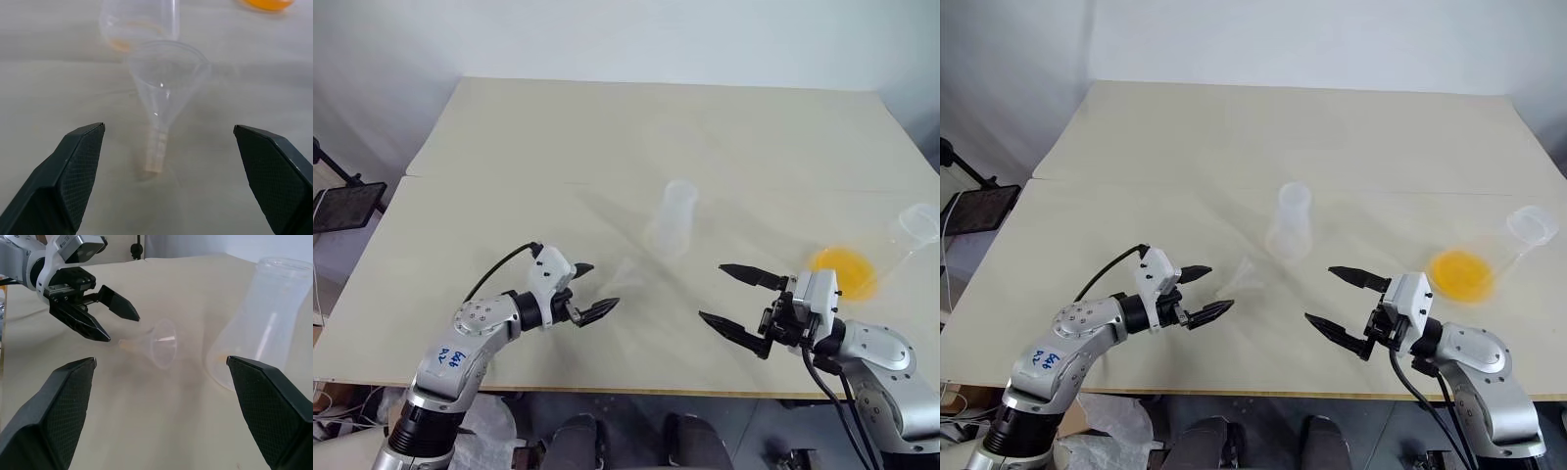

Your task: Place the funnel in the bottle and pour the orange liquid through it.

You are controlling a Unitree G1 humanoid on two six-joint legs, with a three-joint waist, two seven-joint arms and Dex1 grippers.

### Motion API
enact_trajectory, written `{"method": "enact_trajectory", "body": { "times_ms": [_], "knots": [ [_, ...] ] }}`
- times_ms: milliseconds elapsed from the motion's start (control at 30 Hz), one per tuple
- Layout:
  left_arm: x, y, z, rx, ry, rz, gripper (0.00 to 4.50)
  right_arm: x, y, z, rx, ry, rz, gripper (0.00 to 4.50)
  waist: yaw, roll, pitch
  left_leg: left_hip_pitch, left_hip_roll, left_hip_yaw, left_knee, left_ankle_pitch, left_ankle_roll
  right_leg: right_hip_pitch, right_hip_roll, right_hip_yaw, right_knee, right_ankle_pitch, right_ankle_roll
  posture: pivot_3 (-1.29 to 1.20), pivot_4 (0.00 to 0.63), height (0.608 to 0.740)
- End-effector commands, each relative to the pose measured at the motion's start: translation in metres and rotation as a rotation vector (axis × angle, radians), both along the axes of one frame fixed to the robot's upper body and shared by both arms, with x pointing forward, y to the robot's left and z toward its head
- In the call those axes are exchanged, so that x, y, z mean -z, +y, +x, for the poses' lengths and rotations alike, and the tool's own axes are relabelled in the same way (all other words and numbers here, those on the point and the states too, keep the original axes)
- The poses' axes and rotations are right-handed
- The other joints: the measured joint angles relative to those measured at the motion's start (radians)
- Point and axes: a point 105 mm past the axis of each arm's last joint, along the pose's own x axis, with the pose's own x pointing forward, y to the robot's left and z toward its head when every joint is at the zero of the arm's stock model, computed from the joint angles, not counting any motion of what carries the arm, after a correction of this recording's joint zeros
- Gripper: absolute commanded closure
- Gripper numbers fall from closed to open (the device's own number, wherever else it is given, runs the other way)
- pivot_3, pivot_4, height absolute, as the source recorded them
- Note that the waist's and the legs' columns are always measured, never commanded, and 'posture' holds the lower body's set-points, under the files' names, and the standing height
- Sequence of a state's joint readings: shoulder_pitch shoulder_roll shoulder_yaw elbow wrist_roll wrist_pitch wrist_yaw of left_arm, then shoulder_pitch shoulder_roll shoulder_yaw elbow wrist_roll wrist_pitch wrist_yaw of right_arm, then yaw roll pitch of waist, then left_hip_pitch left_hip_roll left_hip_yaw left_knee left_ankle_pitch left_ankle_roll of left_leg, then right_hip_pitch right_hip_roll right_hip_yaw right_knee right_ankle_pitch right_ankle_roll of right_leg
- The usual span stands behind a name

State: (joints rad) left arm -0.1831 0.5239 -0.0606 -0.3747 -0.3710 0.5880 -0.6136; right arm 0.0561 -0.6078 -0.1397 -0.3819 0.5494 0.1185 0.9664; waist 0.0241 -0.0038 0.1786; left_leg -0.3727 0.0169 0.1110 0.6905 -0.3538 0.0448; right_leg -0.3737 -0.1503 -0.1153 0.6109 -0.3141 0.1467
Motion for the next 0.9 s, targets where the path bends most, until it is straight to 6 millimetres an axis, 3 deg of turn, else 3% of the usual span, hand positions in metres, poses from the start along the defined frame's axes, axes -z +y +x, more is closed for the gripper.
{"method": "enact_trajectory", "body": {
  "times_ms": [33,233,367,900],
  "knots": [
    [-0.006,-0.005,0.0,0.018,-0.033,-0.02,0.02,-0.005,-0.001,-0.001,0.007,-0.025,0.007,0.0,0.0,0.0,0.0,0.0,0.0,0.0,0.0,0.0,0.0,0.0,0.0,0.0,0.0,0.0,0.0,0.0,0.15,0.74],
    [-0.024,-0.017,-0.013,0.1,-0.053,-0.109,0.02,-0.004,-0.002,-0.002,0.006,-0.021,0.004,0.0,0.0,0.0,0.0,0.0,0.0,0.0,0.0,0.0,0.0,0.0,0.0,0.0,0.0,0.0,0.0,0.0,0.15,0.74],
    [-0.025,-0.021,-0.023,0.155,-0.045,-0.129,0.02,-0.003,-0.003,-0.003,0.005,-0.019,0.002,0.0,-0.001,0.0,0.0,0.0,0.0,0.0,0.0,0.0,0.0,0.0,0.0,0.0,0.0,0.0,0.0,0.0,0.15,0.74],
    [-0.021,-0.051,0.011,0.053,-0.005,-0.167,0.02,-0.003,0.001,-0.002,-0.003,-0.017,0.006,0.0,0.0,0.0,0.0,0.0,0.0,0.0,0.0,0.0,0.0,0.0,0.0,0.0,0.0,0.0,0.0,0.0,0.15,0.74]
  ]
}}
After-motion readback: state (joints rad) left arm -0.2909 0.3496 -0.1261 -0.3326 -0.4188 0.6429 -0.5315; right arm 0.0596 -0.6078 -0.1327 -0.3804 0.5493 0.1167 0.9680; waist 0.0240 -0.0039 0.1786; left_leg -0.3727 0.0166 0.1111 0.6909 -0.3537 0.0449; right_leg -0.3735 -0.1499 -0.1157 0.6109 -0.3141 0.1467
